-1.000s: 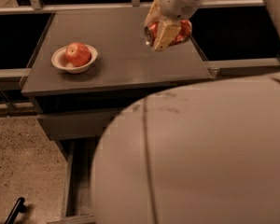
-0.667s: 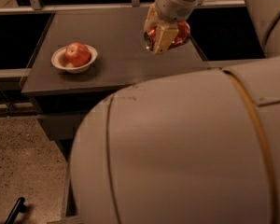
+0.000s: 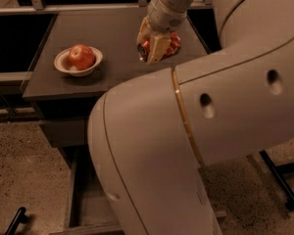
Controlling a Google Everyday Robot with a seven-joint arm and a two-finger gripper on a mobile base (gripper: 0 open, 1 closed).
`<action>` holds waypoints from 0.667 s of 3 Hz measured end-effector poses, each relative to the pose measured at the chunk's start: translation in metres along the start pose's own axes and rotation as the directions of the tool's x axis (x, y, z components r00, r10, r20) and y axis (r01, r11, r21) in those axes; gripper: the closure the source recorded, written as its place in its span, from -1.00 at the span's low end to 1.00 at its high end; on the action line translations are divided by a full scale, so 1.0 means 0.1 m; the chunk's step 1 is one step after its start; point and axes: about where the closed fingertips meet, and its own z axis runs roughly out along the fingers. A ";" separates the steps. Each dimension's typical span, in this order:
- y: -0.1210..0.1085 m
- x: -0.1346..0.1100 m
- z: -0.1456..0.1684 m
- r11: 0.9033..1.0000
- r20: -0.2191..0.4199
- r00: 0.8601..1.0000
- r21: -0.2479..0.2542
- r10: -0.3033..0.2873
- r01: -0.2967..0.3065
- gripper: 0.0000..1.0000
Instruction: Pick coke can from middle drawer and place on counter
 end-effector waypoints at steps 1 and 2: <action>-0.17 -0.04 0.24 1.000 0.078 0.997 0.007 -0.004 0.003 0.65; -0.22 -0.05 0.29 1.000 0.087 0.996 0.010 -0.023 0.022 0.19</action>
Offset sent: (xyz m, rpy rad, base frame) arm 0.0174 0.0194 -0.0147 0.0698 0.0219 0.0272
